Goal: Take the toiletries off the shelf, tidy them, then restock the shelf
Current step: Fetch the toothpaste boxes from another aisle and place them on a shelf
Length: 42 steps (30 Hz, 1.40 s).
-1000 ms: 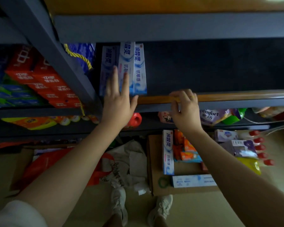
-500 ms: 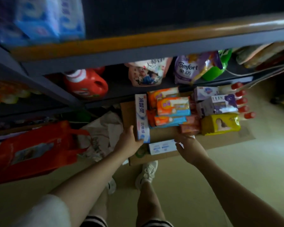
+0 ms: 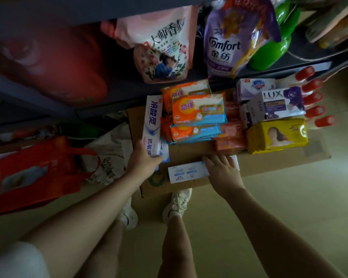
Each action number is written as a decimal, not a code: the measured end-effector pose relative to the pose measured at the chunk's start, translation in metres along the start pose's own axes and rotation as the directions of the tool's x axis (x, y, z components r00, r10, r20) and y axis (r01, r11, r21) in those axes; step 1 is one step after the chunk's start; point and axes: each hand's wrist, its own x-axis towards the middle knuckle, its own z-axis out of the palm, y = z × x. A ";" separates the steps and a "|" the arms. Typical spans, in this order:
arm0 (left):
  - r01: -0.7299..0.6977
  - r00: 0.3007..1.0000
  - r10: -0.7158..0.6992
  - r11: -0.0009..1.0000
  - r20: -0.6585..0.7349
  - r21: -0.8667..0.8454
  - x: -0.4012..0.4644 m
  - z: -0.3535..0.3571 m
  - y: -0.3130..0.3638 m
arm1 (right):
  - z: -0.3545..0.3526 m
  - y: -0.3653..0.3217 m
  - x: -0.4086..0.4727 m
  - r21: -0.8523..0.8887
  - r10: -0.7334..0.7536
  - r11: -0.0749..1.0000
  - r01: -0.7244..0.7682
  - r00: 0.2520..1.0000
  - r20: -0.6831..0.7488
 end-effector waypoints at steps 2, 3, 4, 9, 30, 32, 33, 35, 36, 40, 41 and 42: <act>-0.016 0.999 0.017 1.000 0.036 -0.015 -0.007 -0.012 -0.010 | -0.005 0.000 0.001 -0.011 -0.016 1.000 0.017 0.997 0.072; -0.028 0.999 0.028 1.000 0.043 -0.014 -0.012 -0.019 -0.014 | -0.009 -0.001 0.000 0.014 -0.028 1.000 0.027 0.994 0.107; -0.045 0.998 0.045 0.999 0.038 -0.009 -0.017 -0.028 -0.018 | -0.014 -0.003 -0.001 0.061 -0.047 0.997 0.039 0.989 0.139; -0.148 0.989 0.147 0.986 -0.016 -0.078 -0.047 -0.081 -0.024 | -0.065 -0.022 -0.015 0.493 -0.138 0.870 0.019 0.969 0.205; -0.567 0.819 0.541 0.812 -0.190 -0.135 -0.127 -0.300 0.043 | -0.334 -0.136 -0.014 0.911 -0.128 -0.334 -0.243 0.969 0.212; -0.555 0.828 0.526 0.818 -0.197 -0.151 -0.128 -0.312 0.042 | -0.347 -0.148 -0.011 0.956 -0.180 -0.196 -0.218 0.966 0.184; -0.547 0.833 0.517 0.822 -0.197 -0.156 -0.128 -0.318 0.042 | -0.351 -0.153 -0.009 0.965 -0.192 -0.154 -0.214 0.964 0.183; -0.536 0.840 0.503 0.828 -0.203 -0.168 -0.128 -0.327 0.044 | -0.359 -0.159 -0.008 0.980 -0.180 -0.084 -0.181 0.970 0.164; -0.537 0.839 0.502 0.827 -0.211 -0.167 -0.128 -0.330 0.046 | -0.362 -0.160 -0.008 0.986 -0.178 -0.069 -0.153 0.974 0.139; -0.556 0.825 0.514 0.814 -0.236 -0.171 -0.130 -0.338 0.056 | -0.379 -0.157 0.000 0.987 -0.145 -0.134 -0.090 0.987 0.071; -0.553 0.827 0.512 0.815 -0.231 -0.175 -0.130 -0.338 0.059 | -0.383 -0.156 0.009 0.991 -0.073 -0.101 -0.090 0.994 0.083; -0.546 0.832 0.505 0.818 -0.228 -0.182 -0.131 -0.338 0.060 | -0.387 -0.155 0.021 0.995 0.033 -0.037 -0.094 0.995 0.096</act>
